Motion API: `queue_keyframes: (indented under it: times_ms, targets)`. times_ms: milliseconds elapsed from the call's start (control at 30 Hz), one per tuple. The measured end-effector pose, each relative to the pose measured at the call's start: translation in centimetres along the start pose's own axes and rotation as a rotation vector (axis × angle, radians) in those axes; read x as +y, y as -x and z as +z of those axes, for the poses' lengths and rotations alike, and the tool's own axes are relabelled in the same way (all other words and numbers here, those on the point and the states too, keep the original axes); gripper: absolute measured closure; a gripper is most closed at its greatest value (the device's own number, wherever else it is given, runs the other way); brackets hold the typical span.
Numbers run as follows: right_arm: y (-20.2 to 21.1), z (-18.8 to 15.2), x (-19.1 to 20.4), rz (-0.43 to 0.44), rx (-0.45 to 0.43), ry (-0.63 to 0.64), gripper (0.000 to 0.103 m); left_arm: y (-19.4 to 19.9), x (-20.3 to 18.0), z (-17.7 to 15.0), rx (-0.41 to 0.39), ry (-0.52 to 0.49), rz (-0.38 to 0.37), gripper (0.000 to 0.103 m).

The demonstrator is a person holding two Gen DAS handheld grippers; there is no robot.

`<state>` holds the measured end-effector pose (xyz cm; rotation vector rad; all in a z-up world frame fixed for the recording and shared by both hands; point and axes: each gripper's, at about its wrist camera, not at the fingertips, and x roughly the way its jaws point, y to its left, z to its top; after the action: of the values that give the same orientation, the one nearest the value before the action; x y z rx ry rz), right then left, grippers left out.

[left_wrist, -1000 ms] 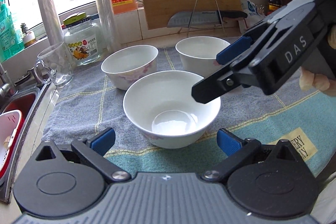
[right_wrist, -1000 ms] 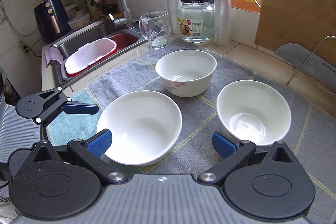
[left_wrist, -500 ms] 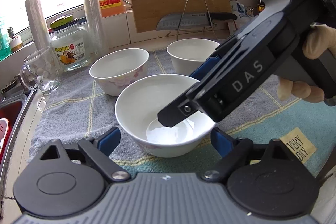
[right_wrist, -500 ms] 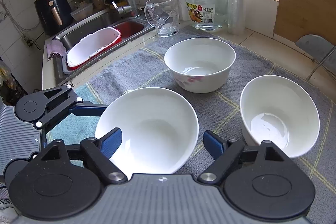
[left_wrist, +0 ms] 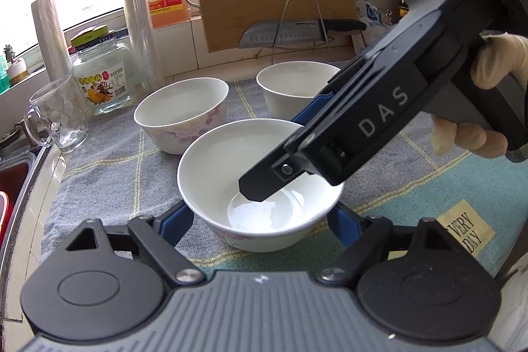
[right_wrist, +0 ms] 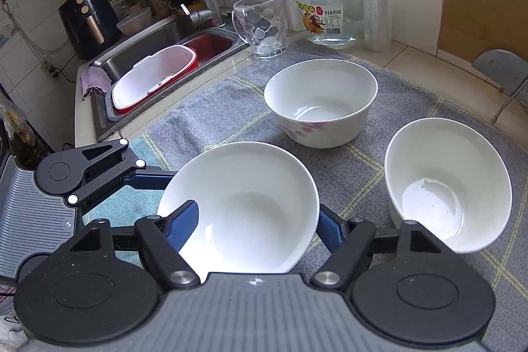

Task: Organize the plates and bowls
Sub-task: 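Lift the bowl with the right tool and carry it toward the other bowls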

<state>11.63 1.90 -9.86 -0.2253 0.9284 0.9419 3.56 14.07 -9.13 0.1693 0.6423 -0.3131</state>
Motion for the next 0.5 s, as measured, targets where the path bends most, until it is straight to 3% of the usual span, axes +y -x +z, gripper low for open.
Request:
queue_keyframes:
  times_ms: [233,500]
  targets:
    - [1.3,-0.3,0.1,-0.002,-0.007,-0.007,0.022,0.6,-0.5,0.5,0.003,0.0,-0.02,0.015]
    - [4.5,-1.9,-0.6,-0.024,-0.018,-0.031,0.022,1.0,-2.3,1.4,-0.008,-0.036,-0.092,0.015]
